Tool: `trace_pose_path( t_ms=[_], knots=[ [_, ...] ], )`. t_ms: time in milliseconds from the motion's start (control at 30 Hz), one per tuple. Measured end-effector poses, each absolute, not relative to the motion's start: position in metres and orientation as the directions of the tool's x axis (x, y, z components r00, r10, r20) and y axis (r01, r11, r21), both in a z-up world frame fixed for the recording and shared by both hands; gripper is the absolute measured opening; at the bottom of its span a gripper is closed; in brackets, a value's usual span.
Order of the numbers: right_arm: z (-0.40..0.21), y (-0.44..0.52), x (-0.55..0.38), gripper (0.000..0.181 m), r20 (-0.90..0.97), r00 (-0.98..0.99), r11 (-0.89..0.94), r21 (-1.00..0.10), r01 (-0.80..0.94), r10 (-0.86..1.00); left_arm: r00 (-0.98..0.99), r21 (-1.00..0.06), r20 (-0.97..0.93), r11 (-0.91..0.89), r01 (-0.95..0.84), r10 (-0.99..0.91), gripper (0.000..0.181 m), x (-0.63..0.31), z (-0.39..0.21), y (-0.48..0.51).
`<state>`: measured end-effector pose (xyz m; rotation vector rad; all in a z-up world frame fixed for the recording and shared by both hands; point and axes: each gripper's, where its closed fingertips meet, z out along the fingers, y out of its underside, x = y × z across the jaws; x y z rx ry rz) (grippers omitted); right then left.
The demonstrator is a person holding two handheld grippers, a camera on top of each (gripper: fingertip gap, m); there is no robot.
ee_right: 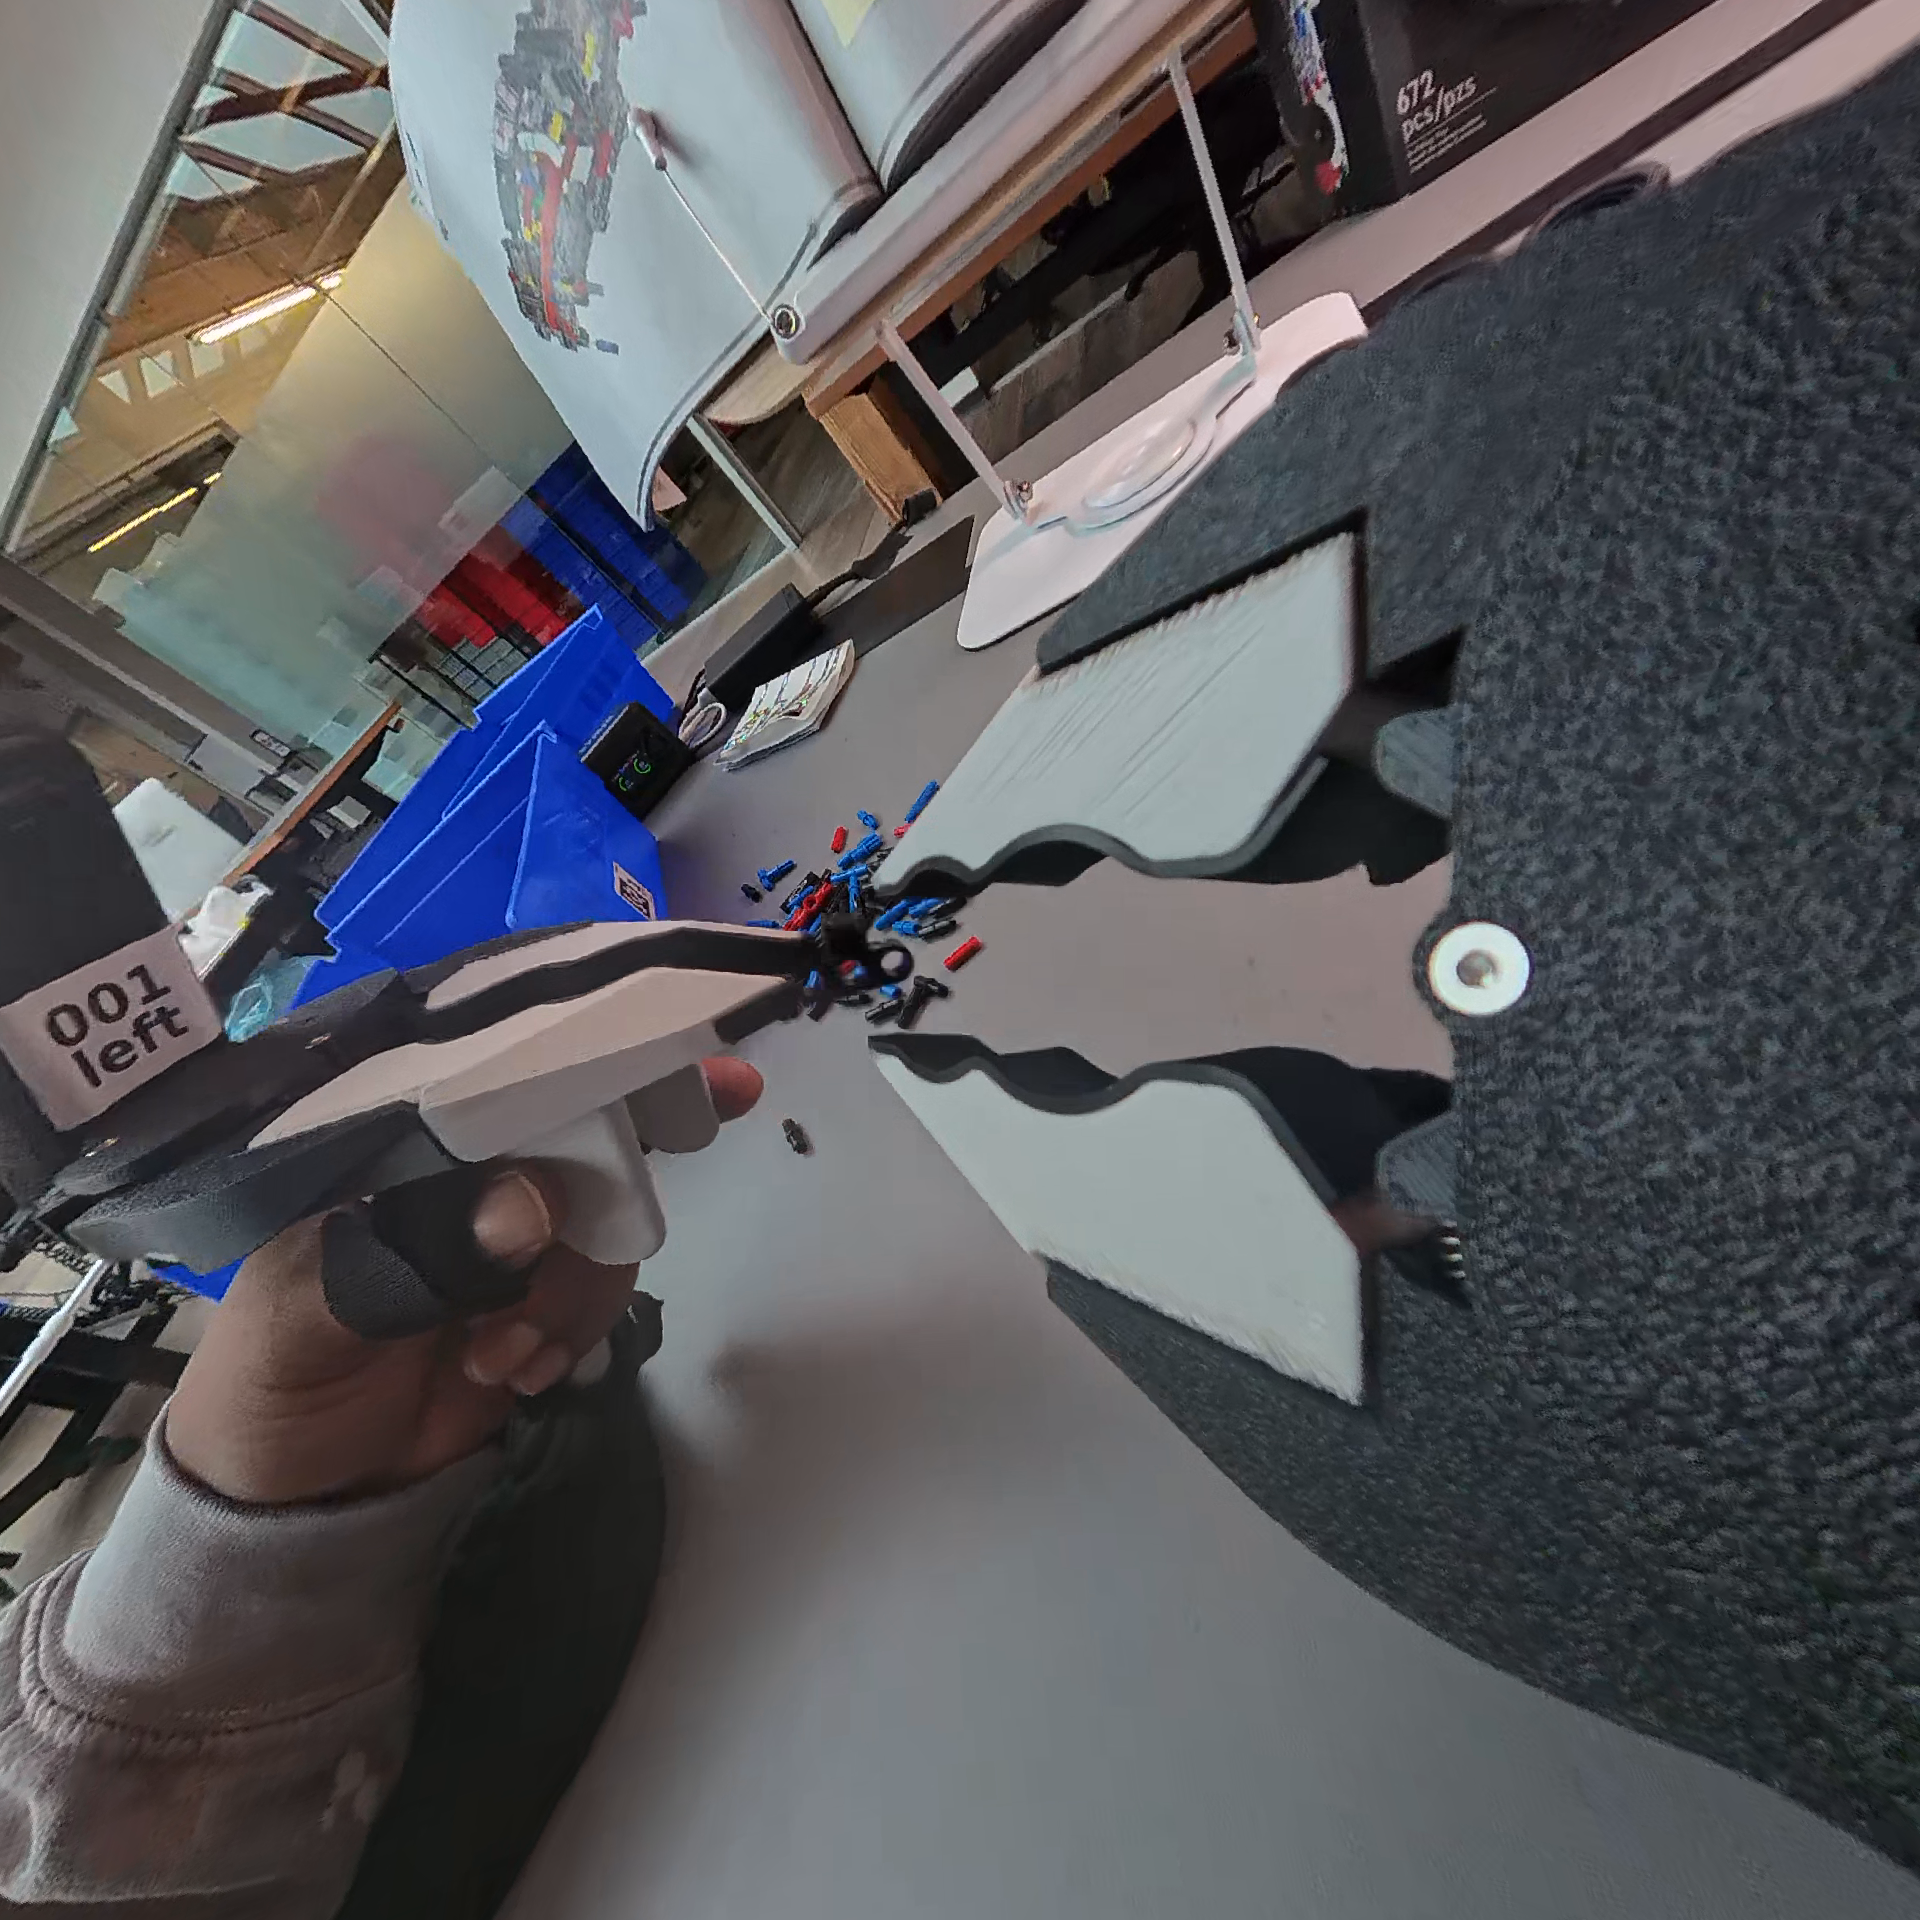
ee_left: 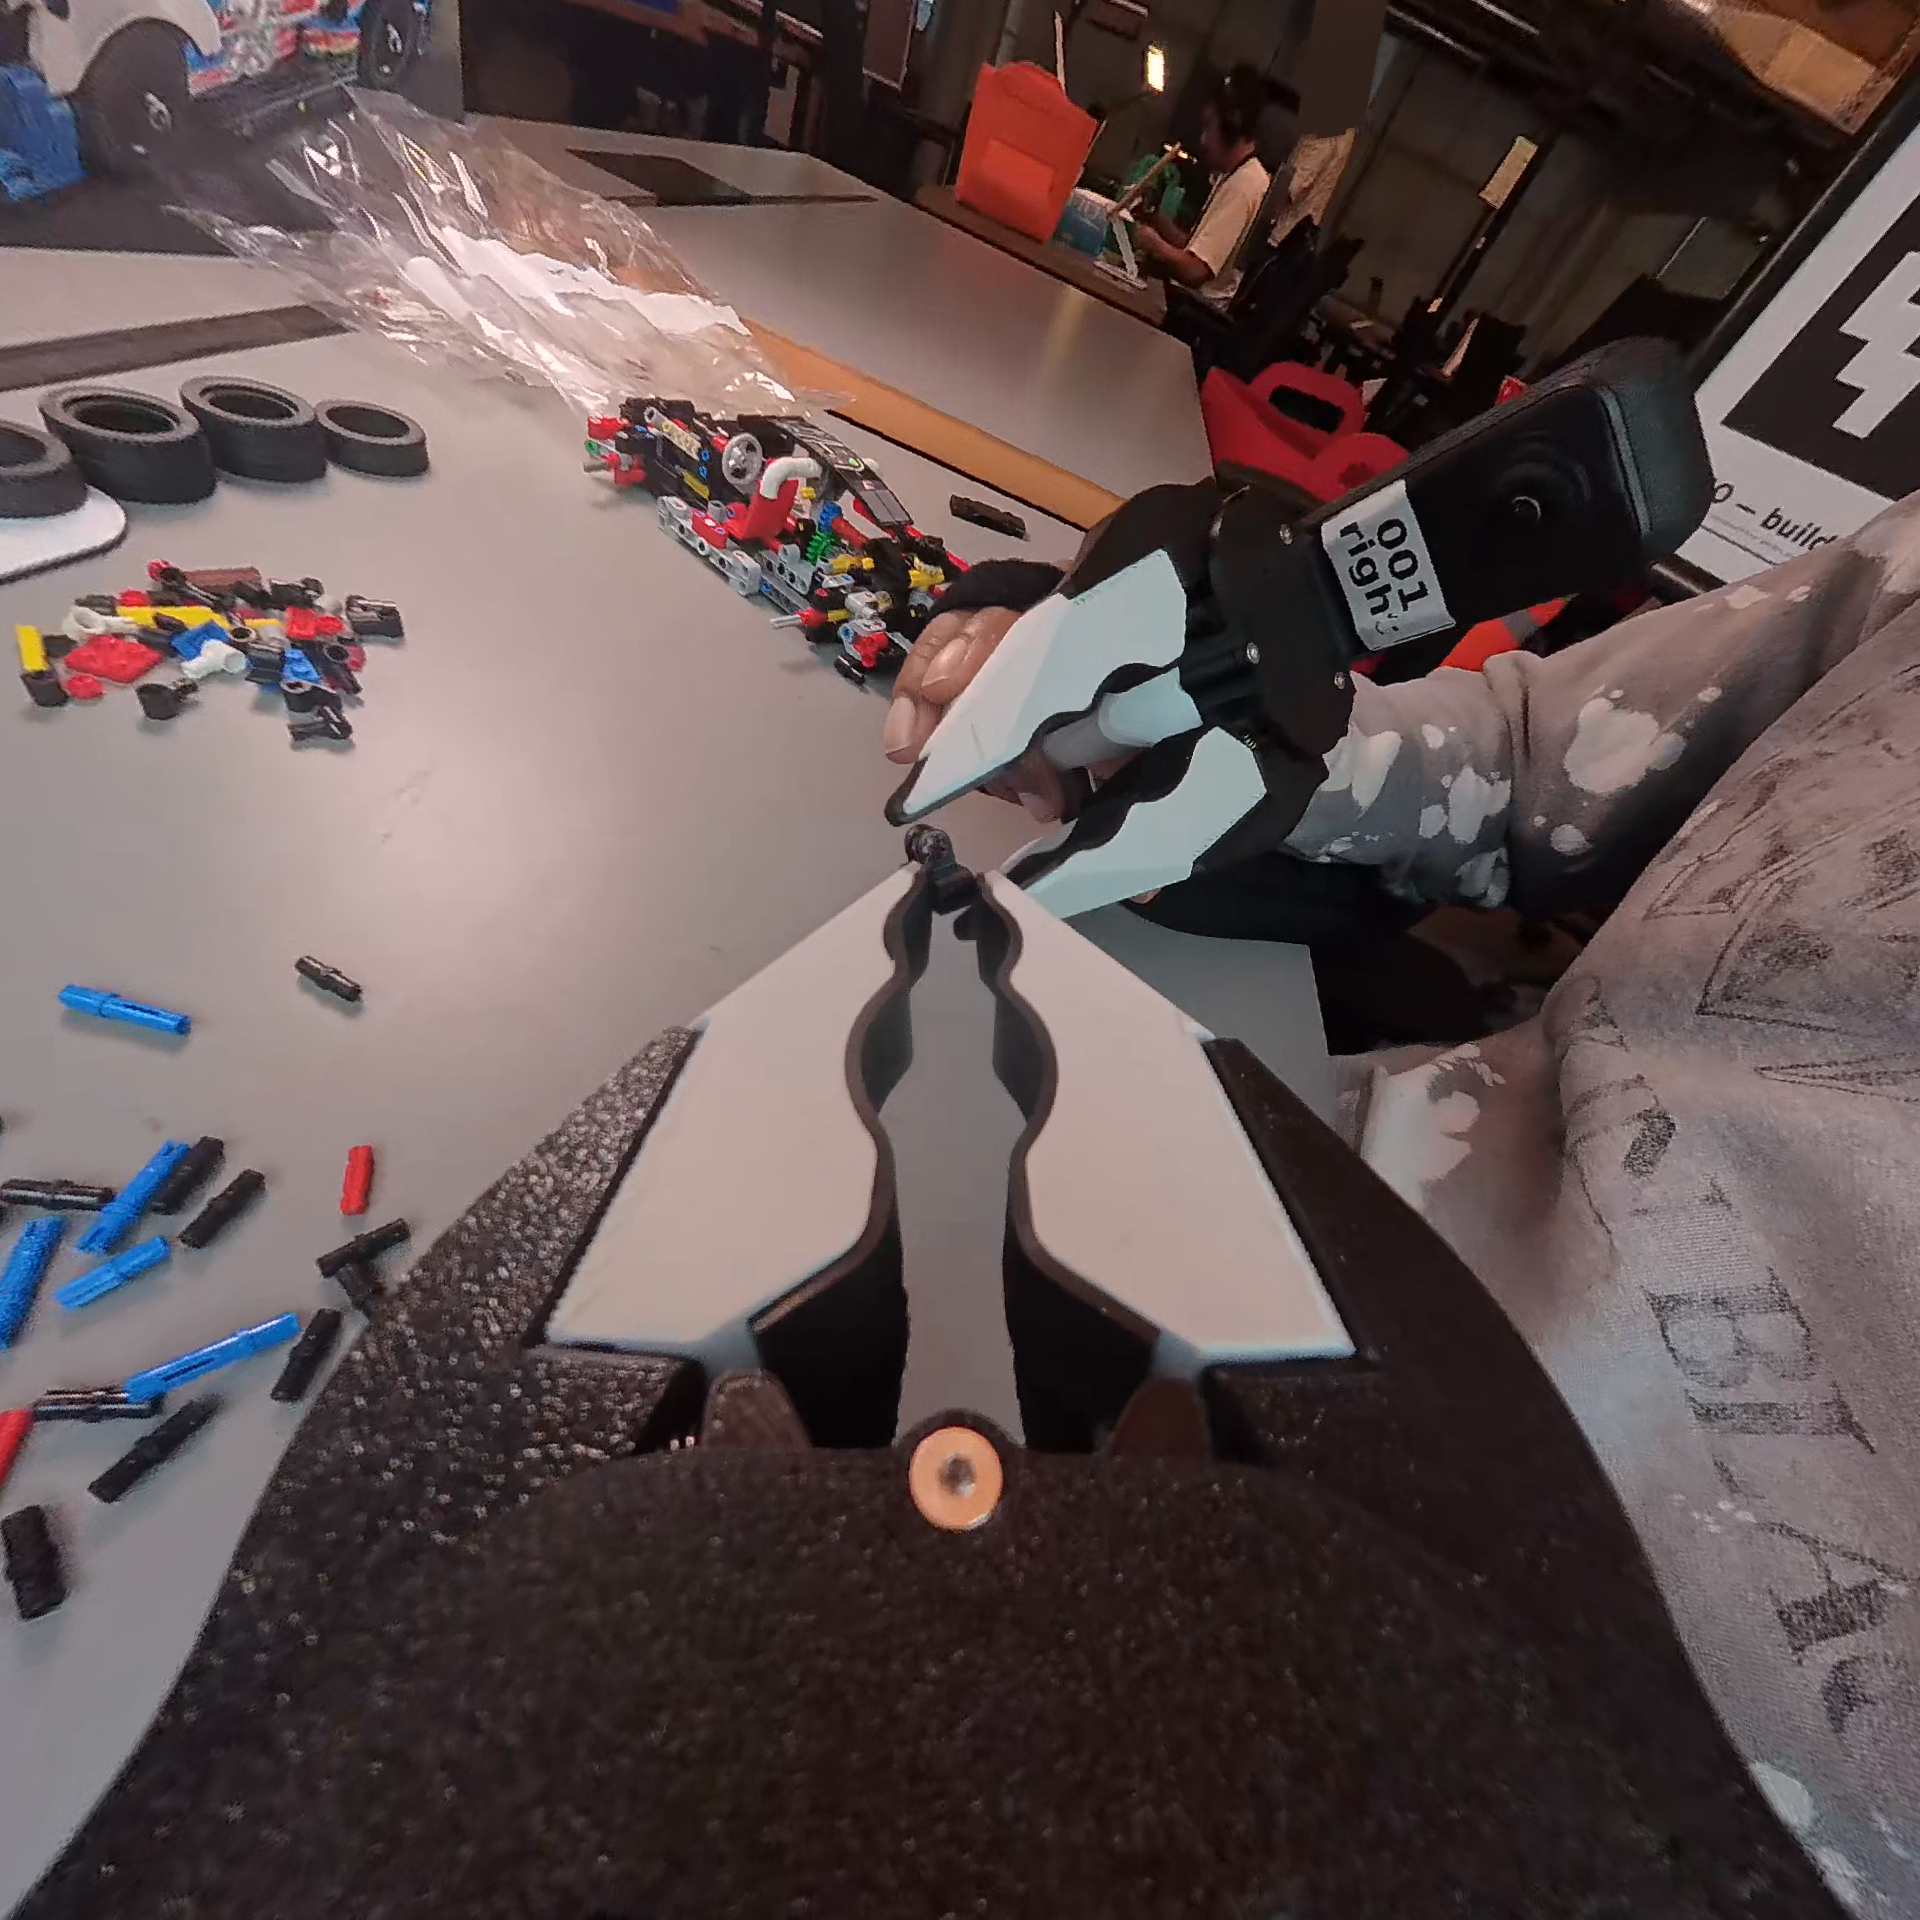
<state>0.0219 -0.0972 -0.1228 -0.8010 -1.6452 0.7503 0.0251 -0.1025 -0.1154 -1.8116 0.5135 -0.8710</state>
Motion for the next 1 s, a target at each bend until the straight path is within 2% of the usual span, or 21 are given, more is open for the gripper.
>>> trace_pose_path(
  t_ms=[67, 167, 267, 333, 400, 467, 500, 533, 733, 1000],
  knots=[
    [-0.122, -0.093, 0.023, 0.035, 0.507, -0.162, 0.528, -0.839, 0.131, 0.847, 0.689, -0.938, 0.275, -0.345, 0.038, -0.67, 0.005, 0.015, -0.106, -0.101],
    [-0.117, -0.081, 0.028, 0.037, 0.438, -0.137, 0.455, -0.879, 0.142, 0.889, 0.823, -0.965, 0.095, -0.255, -0.062, -0.56, 0.005, -0.018, -0.089, -0.098],
    [-0.113, -0.054, 0.038, 0.037, 0.386, -0.067, 0.392, -0.897, 0.203, 0.92, 0.961, -0.946, -0.138, -0.254, -0.2, -0.242, 0.006, -0.095, -0.069, -0.097],
    [-0.11, -0.036, 0.049, 0.038, 0.308, -0.026, 0.305, -0.92, 0.245, 0.951, 0.972, -0.923, -0.231, -0.323, -0.209, 0.03, 0.007, -0.163, -0.063, -0.108],
    [-0.11, -0.02, 0.062, 0.04, 0.234, 0.011, 0.221, -0.93, 0.292, 0.972, 0.956, -0.911, -0.223, -0.389, -0.136, 0.189, 0.007, -0.212, -0.071, -0.123],
    [-0.108, -0.005, 0.078, 0.04, 0.199, 0.059, 0.172, -0.935, 0.309, 0.978, 0.945, -0.906, -0.194, -0.418, -0.069, 0.264, 0.008, -0.238, -0.081, -0.135],
    [-0.107, 0.001, 0.086, 0.038, 0.183, 0.083, 0.149, -0.941, 0.305, 0.98, 0.938, -0.9, -0.192, -0.434, -0.051, 0.287, 0.013, -0.246, -0.086, -0.139],
    [-0.106, 0.006, 0.093, 0.037, 0.16, 0.099, 0.124, -0.947, 0.296, 0.982, 0.933, -0.901, -0.187, -0.431, -0.039, 0.306, 0.025, -0.251, -0.088, -0.141],
    [-0.111, 0.015, 0.106, 0.036, 0.037, 0.133, 0.005, -0.971, 0.237, 0.99, 0.946, -0.935, -0.136, -0.355, -0.024, 0.293, 0.056, -0.243, -0.082, -0.131],
    [-0.112, 0.008, 0.086, 0.037, 0.12, 0.099, 0.089, -0.958, 0.271, 0.988, 0.982, -0.963, -0.134, -0.252, -0.097, 0.134, 0.056, -0.2, -0.064, -0.109]
  ],
)
